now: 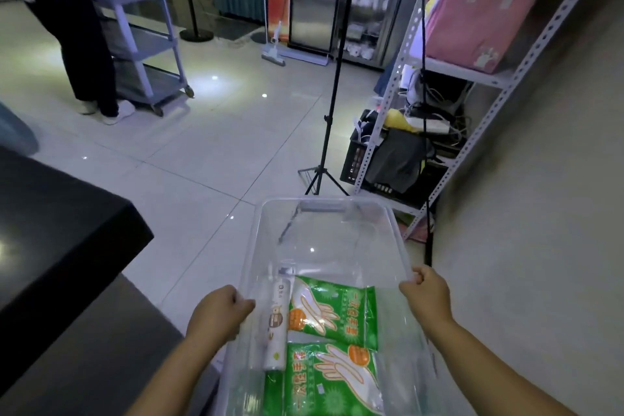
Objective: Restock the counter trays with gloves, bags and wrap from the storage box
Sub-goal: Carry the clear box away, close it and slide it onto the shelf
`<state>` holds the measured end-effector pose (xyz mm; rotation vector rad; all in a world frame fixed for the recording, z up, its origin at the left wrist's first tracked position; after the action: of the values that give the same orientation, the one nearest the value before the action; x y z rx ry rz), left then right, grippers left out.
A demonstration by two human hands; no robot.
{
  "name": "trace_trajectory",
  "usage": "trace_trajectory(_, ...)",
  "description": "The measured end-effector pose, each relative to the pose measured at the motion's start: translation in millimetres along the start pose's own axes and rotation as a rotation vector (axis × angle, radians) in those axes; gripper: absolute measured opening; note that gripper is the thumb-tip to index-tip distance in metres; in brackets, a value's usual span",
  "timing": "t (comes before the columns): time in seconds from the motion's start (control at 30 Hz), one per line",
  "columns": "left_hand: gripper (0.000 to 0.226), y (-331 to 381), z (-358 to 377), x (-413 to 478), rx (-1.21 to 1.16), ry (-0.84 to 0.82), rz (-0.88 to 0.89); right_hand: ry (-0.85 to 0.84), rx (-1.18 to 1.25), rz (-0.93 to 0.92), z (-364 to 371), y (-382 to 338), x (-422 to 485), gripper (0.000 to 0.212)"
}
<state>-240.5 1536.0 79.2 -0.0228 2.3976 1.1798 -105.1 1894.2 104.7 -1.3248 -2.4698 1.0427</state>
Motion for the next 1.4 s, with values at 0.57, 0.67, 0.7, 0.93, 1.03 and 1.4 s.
trace_trajectory(0.57,0.013,153,-26,291,0.096,-0.005,-0.112,0.064,-0.091,0.029,65,-163,255,0.016)
trace_trajectory(0.67,0.013,168,-35,334,0.040,0.011,-0.129,0.043,-0.072,0.024,88,-188,300,0.015)
trace_trajectory(0.7,0.014,172,-42,347,0.028,0.024,-0.133,0.022,-0.061,0.029,97,-199,315,0.015)
trace_trajectory(0.93,0.018,181,-110,429,-0.057,0.195,-0.211,-0.086,-0.067,-0.118,165,-312,403,0.013)
trace_trajectory(1.03,0.018,173,-145,462,-0.126,0.260,-0.244,-0.144,-0.083,-0.155,200,-359,428,0.011)
trace_trajectory(1.4,0.023,150,-296,660,-0.133,0.195,-0.216,-0.188,-0.069,-0.156,362,-535,509,0.022)
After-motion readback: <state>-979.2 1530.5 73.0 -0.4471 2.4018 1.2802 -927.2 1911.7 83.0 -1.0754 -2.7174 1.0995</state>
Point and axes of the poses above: each hand's wrist, its own x-axis towards the middle knuckle, its own z-axis out of the palm, y = z × x, the point moved 7 cm from there along x, towards the middle knuckle, and after that the axes turned 13 degrees about -x, right-handed, at the moved point
